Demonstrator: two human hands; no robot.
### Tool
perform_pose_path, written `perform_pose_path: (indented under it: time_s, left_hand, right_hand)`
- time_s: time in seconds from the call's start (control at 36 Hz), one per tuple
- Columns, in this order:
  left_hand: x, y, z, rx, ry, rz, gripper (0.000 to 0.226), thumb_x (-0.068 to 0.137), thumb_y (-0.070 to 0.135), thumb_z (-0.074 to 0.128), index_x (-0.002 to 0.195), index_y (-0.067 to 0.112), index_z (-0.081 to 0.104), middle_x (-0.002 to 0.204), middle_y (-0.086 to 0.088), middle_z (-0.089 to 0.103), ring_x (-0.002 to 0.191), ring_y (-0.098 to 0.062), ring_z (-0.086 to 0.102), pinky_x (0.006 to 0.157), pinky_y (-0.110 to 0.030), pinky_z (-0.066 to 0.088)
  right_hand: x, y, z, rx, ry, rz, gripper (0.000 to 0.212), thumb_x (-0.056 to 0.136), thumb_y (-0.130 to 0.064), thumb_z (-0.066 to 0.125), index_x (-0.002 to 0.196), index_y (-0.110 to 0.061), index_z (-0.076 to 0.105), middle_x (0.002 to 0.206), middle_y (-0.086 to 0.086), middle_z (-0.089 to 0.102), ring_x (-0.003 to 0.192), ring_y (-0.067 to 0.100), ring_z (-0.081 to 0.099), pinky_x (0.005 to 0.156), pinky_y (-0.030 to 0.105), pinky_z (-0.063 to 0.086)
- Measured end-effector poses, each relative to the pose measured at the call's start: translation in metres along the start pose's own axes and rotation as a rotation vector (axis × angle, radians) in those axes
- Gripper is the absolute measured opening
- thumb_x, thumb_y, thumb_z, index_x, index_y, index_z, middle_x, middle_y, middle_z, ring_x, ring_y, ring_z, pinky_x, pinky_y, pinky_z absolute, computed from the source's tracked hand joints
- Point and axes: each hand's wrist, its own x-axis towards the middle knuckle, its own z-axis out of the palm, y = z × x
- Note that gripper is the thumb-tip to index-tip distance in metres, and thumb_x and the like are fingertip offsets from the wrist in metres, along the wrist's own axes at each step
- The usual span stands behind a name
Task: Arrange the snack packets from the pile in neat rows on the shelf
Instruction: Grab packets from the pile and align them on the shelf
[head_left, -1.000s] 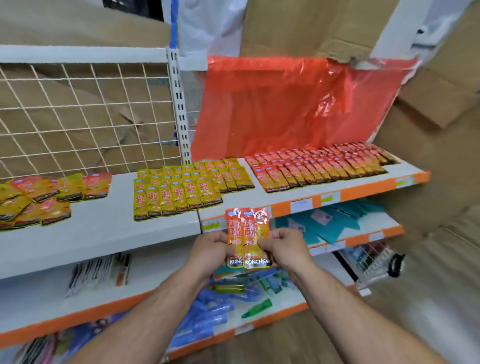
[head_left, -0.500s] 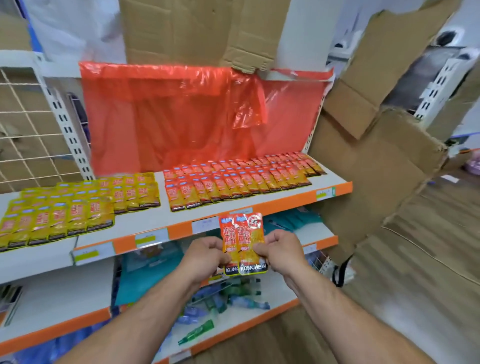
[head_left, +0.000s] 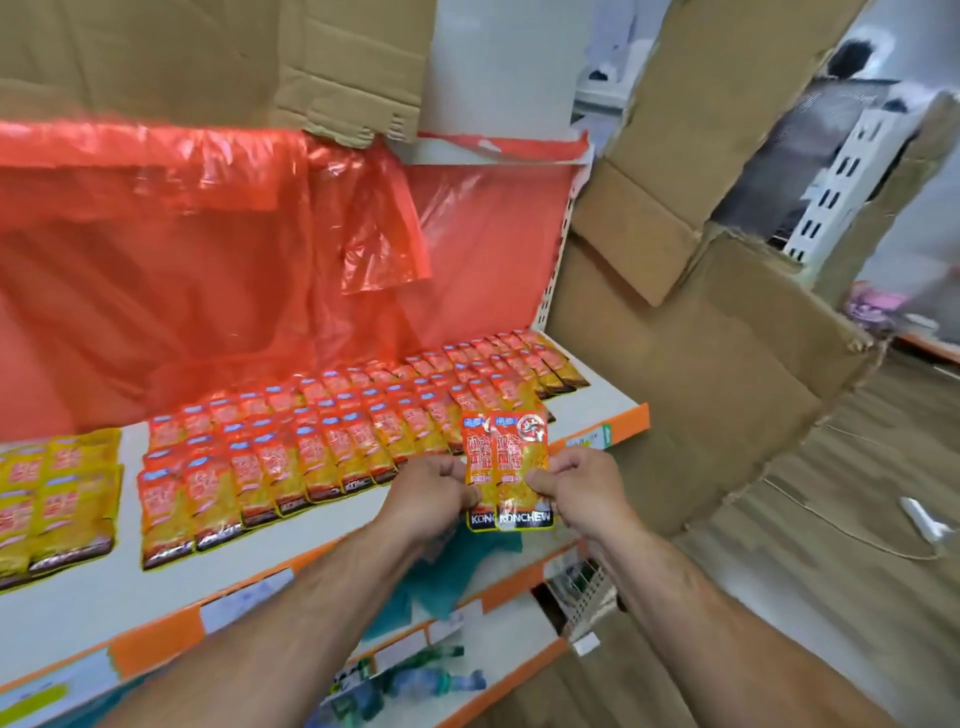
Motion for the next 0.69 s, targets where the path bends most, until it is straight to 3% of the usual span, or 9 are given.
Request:
perform_pose_path:
  time_s: [0.03, 0.08, 0.19, 0.36, 0.5, 0.64, 0.69]
  left_hand:
    - [0.013, 0.005, 0.007, -0.001, -0.006, 0.011, 0.041, 0.083, -0.006, 0.065, 0.056, 0.014, 0.042, 0.045, 0.003, 0.045, 0.038, -0.01, 0.043, 0.043, -0.015, 0.036]
    - [0.032, 0.014, 0.017, -0.004, -0.025, 0.031, 0.045, 0.082, -0.006, 0.066, 0.055, 0.016, 0.037, 0.046, 0.003, 0.038, 0.037, -0.009, 0.037, 0.039, -0.015, 0.03]
    - [0.077, 0.024, 0.033, 0.025, -0.034, 0.052, 0.044, 0.079, 0.002, 0.072, 0.056, 0.02, 0.039, 0.054, 0.0, 0.037, 0.052, -0.016, 0.035, 0.049, -0.024, 0.027]
    - [0.119, 0.035, 0.061, 0.031, -0.007, 0.027, 0.047, 0.079, -0.001, 0.072, 0.052, 0.019, 0.04, 0.05, -0.001, 0.04, 0.045, -0.016, 0.039, 0.046, -0.019, 0.033]
    - [0.153, 0.049, 0.09, 0.06, 0.137, 0.035, 0.04, 0.076, 0.002, 0.076, 0.053, 0.018, 0.047, 0.052, 0.002, 0.045, 0.047, -0.013, 0.041, 0.044, -0.02, 0.032]
    - [0.175, 0.061, 0.114, 0.108, 0.316, 0.026, 0.029, 0.071, 0.002, 0.078, 0.063, 0.019, 0.055, 0.062, 0.002, 0.058, 0.061, -0.016, 0.055, 0.057, -0.025, 0.046]
    - [0.182, 0.064, 0.122, 0.151, 0.377, 0.009, 0.027, 0.071, 0.004, 0.078, 0.068, 0.019, 0.057, 0.065, 0.003, 0.06, 0.063, -0.016, 0.056, 0.055, -0.022, 0.044]
  right_hand:
    - [0.014, -0.001, -0.005, -0.002, 0.015, 0.001, 0.033, 0.082, -0.011, 0.079, 0.071, -0.015, 0.049, 0.058, 0.001, 0.047, 0.031, 0.0, 0.04, 0.039, 0.019, 0.031]
    - [0.034, -0.004, -0.012, -0.002, 0.04, 0.003, 0.033, 0.083, -0.01, 0.078, 0.069, -0.014, 0.049, 0.06, 0.002, 0.047, 0.031, 0.0, 0.04, 0.035, 0.016, 0.03]
    - [0.073, -0.002, -0.021, 0.035, 0.068, 0.023, 0.019, 0.084, -0.009, 0.076, 0.077, -0.009, 0.057, 0.065, 0.006, 0.055, 0.032, 0.001, 0.042, 0.034, 0.017, 0.031]
    - [0.124, 0.006, -0.036, -0.025, 0.058, 0.074, 0.019, 0.084, -0.018, 0.076, 0.085, -0.007, 0.061, 0.065, 0.007, 0.06, 0.046, 0.017, 0.046, 0.042, 0.025, 0.035]
    - [0.176, 0.007, -0.053, -0.057, 0.015, 0.053, 0.015, 0.086, -0.02, 0.075, 0.087, -0.011, 0.063, 0.07, 0.003, 0.061, 0.052, 0.015, 0.053, 0.043, 0.023, 0.039]
    - [0.22, 0.004, -0.066, -0.036, -0.121, 0.058, 0.019, 0.088, -0.016, 0.072, 0.097, -0.006, 0.058, 0.068, 0.008, 0.055, 0.04, 0.008, 0.045, 0.039, 0.022, 0.034]
    - [0.236, 0.003, -0.071, -0.039, -0.176, 0.04, 0.017, 0.089, -0.015, 0.071, 0.093, -0.009, 0.055, 0.069, 0.01, 0.052, 0.04, 0.008, 0.042, 0.041, 0.024, 0.033]
